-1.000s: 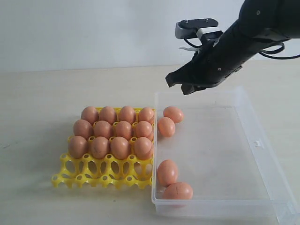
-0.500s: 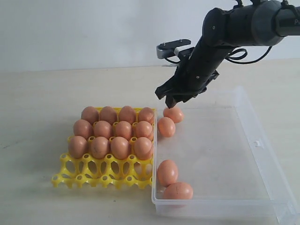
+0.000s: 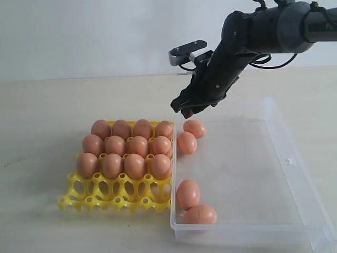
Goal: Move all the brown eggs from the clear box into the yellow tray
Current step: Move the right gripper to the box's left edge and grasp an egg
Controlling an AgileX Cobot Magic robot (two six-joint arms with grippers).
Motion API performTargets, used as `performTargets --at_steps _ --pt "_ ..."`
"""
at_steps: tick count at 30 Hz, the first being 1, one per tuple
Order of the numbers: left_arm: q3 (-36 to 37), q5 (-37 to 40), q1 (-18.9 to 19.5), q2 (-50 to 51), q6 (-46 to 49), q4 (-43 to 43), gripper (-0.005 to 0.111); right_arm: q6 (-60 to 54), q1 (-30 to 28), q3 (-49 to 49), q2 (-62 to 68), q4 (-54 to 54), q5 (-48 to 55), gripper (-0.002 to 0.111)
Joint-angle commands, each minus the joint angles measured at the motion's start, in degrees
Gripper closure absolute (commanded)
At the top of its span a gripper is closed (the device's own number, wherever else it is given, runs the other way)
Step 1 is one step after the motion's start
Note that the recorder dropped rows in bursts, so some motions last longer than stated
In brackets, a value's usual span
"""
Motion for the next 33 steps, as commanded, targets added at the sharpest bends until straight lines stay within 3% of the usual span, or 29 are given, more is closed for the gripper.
performTargets --at_steps 1,11,19,33 --pt "-0.2 -0.5 0.1 0.0 -0.2 -0.1 0.107 -0.7 0.2 -0.5 1.3 -0.3 -0.2 0.059" --pt "-0.2 -0.5 0.1 0.0 -0.2 -0.1 0.107 -1.7 0.2 -0.5 2.8 -1.3 -0.5 0.059" --pt "-0.2 -0.5 0.1 0.0 -0.2 -0.1 0.107 -0.5 0.2 -0.5 5.7 -3.7 -0.9 0.048" --pt "-0.2 -0.5 0.1 0.0 -0.2 -0.1 0.107 -0.2 0.4 -0.5 8.1 -4.1 -4.0 0.049"
